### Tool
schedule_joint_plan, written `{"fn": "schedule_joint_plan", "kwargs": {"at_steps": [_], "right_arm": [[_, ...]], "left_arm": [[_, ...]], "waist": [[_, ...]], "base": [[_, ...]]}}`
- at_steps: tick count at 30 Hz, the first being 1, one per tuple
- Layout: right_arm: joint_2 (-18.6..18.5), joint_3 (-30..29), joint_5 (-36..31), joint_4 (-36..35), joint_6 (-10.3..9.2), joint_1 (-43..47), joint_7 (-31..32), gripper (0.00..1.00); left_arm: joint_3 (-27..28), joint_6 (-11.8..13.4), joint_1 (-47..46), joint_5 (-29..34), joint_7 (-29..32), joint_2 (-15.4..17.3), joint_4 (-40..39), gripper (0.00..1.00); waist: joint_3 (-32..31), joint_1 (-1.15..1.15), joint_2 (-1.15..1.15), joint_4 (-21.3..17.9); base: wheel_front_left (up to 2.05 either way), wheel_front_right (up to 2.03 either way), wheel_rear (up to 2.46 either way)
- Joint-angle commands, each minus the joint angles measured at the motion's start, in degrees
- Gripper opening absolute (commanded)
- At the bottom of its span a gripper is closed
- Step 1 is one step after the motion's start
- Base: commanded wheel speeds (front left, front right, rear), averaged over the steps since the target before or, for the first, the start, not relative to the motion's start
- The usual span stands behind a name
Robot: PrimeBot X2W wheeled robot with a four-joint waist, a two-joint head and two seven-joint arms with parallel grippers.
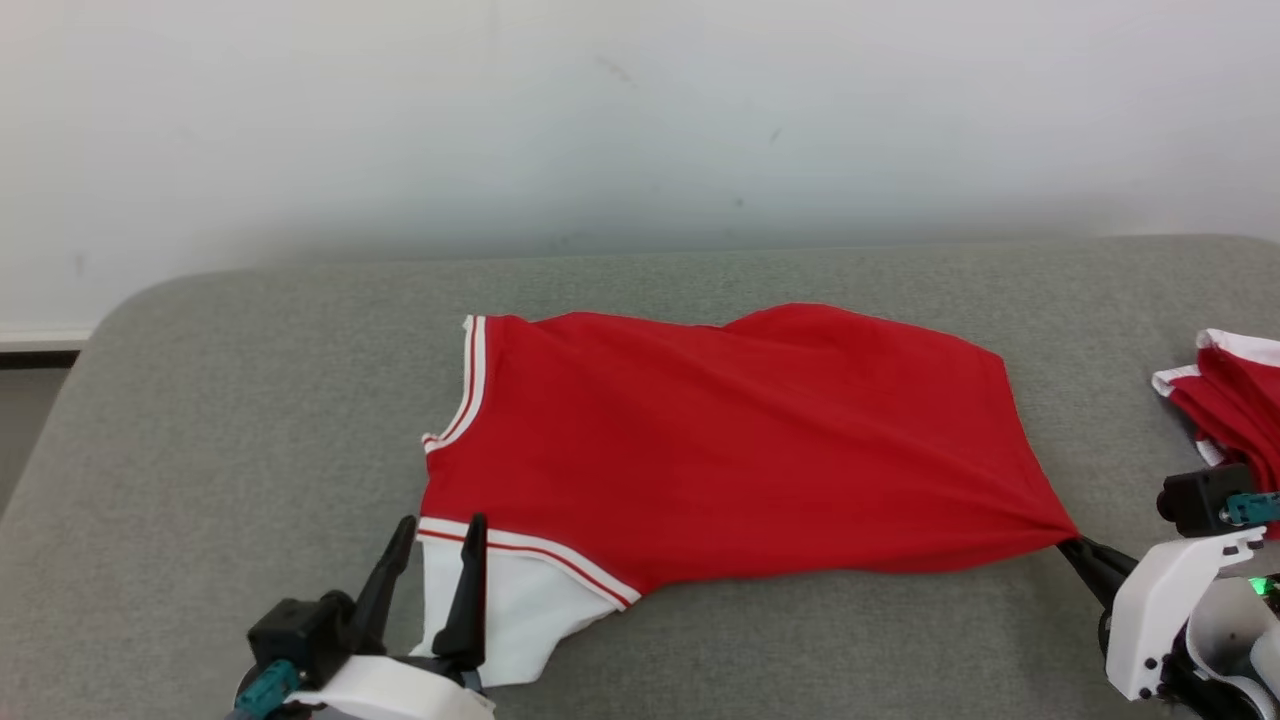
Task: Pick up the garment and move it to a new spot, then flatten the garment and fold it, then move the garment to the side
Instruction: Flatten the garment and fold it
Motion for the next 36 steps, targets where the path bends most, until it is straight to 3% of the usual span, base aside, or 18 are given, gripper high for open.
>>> {"fn": "schedule_joint_plan", "kwargs": {"at_steps": [1, 8, 12, 13, 14, 15, 22, 29, 36], "right_arm": [[-1.17, -0.03, 0.82, -1.25, -0.01, 1.15, 0.82, 0.0], [-8.55, -3.1, 4.06, -11.74, -0.02, 6.62, 10.17, 0.0], [-8.99, -7.04, 3.1, -13.62, -0.03, 10.41, 12.92, 0.0], [-8.48, -8.27, 2.12, -13.26, -0.03, 10.89, 12.52, 0.12], [-7.72, -9.38, 1.22, -12.87, -0.04, 11.34, 11.93, 0.84], [-6.7, -10.51, 0.29, -12.25, -0.04, 11.84, 11.57, 1.0], [-0.44, -19.23, -4.88, -12.0, -0.04, 14.61, 6.5, 1.0], [7.81, -27.74, -12.52, -18.66, -0.05, 18.12, -4.32, 1.0], [15.79, -30.84, -18.19, -22.48, -0.05, 21.12, -10.5, 1.0]], "left_arm": [[0.34, -0.06, 0.54, 0.71, -0.06, -0.01, -0.03, 1.0], [1.1, -0.57, 0.37, 1.4, -0.05, -0.49, 0.36, 1.0], [1.04, -0.83, 0.25, 1.74, -0.05, -0.78, 1.1, 1.0], [0.99, -0.97, 0.09, 1.81, -0.05, -0.85, 1.34, 1.0], [0.91, -1.1, -0.14, 1.9, -0.05, -0.92, 1.53, 1.0], [0.81, -1.28, -0.37, 1.96, -0.05, -0.96, 1.73, 1.0], [1.26, -1.49, -0.75, 2.32, -0.05, -0.68, 2.39, 1.0], [1.41, -2.0, -2.86, 2.76, 0.54, 1.14, 1.87, 1.0], [1.4, -3.79, -9.89, 1.52, 8.7, 6.14, 1.6, 1.0]], "waist": [[-0.06, 0.0, 0.0, -1.75], [0.43, 0.0, 0.0, -3.6], [0.69, 0.0, 0.0, -3.63], [0.75, 0.0, 0.0, -3.51], [0.82, 0.0, 0.0, -3.36], [0.87, 0.0, 0.0, -3.16], [0.29, 0.0, 0.0, -2.08], [-0.18, 0.0, 0.0, -3.34], [1.31, 0.0, 0.0, -6.4]], "base": [[0.0, 0.0, 0.0], [0.0, 0.0, 0.0], [0.0, 0.0, 0.0], [0.0, 0.0, 0.0], [0.0, 0.0, 0.0], [0.0, 0.0, 0.0], [0.0, 0.0, 0.0], [0.0, 0.0, 0.0], [0.0, 0.0, 0.0]]}}
